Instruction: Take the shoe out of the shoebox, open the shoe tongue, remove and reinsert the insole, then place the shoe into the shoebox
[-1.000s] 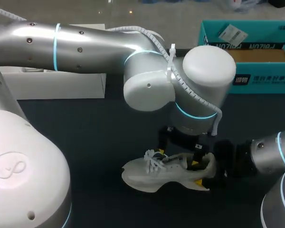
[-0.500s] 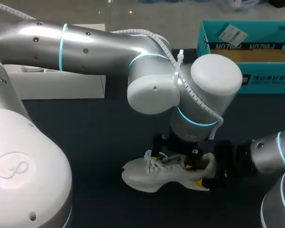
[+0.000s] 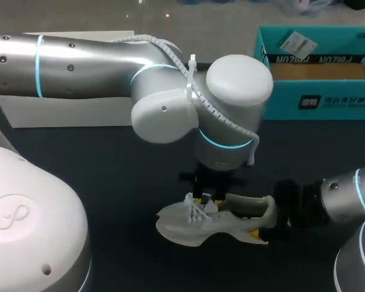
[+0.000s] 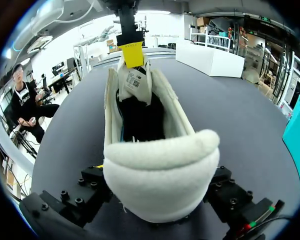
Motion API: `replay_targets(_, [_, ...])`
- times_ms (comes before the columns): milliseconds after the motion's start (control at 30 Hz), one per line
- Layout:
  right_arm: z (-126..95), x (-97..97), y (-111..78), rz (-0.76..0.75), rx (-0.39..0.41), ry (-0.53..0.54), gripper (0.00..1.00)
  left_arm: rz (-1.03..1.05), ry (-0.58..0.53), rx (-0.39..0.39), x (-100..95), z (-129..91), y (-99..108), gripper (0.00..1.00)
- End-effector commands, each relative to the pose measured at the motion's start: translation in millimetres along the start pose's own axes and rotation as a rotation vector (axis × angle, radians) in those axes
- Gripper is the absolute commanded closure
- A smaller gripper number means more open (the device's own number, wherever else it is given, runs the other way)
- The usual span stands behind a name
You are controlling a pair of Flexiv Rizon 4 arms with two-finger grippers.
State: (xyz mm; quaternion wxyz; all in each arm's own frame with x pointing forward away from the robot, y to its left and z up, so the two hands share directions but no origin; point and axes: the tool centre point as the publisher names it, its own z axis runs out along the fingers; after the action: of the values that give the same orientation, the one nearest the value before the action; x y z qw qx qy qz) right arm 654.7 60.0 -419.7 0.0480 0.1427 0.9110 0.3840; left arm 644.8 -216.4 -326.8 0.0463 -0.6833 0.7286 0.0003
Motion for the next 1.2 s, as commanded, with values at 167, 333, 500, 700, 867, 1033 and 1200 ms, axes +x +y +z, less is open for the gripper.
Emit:
replay_targets(167, [3, -1.3, -0.8, 0.001, 0.004, -0.004, 1.00, -0.042, 0.292, 0.025, -18.2, -2, 8, 1.00])
replay_targets(333, [3, -1.3, -0.8, 0.001, 0.004, -0.004, 1.00, -0.077, 0.381, 0.043, -40.3, -7, 11, 1.00])
replay_targets(500, [3, -1.3, -0.8, 0.001, 0.004, -0.004, 1.00, -0.139, 0.410, 0.046, -64.0, -3, 14, 1.00])
replay_targets(700, [3, -1.3, -0.8, 0.001, 0.004, -0.004, 1.00, -0.201, 0.399, 0.039, -86.4, 10, 16, 1.00])
replay_targets(867, [3, -1.3, -0.8, 0.001, 0.004, -0.004, 1.00, -0.253, 0.367, 0.031, -102.9, 16, 21, 1.00])
replay_targets(1033, [3, -1.3, -0.8, 0.001, 0.004, -0.004, 1.00, -0.275, 0.321, 0.006, -110.6, 29, 23, 1.00])
replay_targets(1200, [3, -1.3, -0.8, 0.001, 0.004, -0.004, 1.00, -0.292, 0.315, -0.030, -113.0, 44, 25, 1.00])
